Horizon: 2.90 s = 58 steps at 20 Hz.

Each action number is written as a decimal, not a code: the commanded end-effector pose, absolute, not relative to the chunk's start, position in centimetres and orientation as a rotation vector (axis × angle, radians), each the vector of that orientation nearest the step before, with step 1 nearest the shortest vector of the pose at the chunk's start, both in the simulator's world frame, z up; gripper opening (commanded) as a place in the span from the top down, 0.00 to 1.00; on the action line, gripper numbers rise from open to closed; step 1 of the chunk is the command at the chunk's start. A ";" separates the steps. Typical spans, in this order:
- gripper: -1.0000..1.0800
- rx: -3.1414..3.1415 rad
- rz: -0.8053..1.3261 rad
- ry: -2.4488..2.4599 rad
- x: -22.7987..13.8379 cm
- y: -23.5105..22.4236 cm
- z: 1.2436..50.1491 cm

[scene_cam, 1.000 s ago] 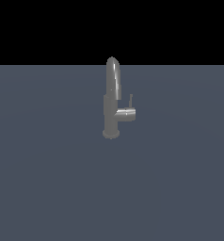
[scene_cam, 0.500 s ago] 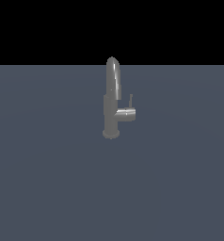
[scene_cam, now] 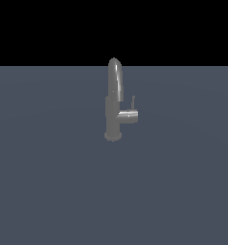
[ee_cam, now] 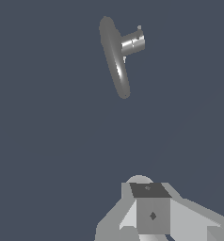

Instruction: Turn on the faucet by rotating a designated handle.

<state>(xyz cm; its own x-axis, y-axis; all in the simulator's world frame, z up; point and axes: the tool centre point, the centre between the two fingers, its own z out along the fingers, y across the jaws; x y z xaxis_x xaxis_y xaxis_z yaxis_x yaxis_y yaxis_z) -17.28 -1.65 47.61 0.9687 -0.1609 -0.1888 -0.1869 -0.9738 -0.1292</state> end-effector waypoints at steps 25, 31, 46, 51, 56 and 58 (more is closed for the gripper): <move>1.00 -2.451 0.742 0.691 -3.1 -3.8 40.5; 1.00 -2.304 0.839 0.775 -0.3 -4.6 37.9; 1.00 -1.857 1.070 0.979 5.8 -6.7 29.1; 1.00 -1.677 1.143 1.045 7.4 -7.2 25.3; 1.00 -1.508 1.202 1.100 8.5 -7.4 21.6; 1.00 -1.448 1.221 1.118 8.7 -7.3 20.3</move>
<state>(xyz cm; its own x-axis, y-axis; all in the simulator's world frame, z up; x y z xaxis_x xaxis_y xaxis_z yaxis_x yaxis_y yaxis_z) 8.47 -7.36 21.24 0.1280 -0.1040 -0.9863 -0.9734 -0.2036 -0.1049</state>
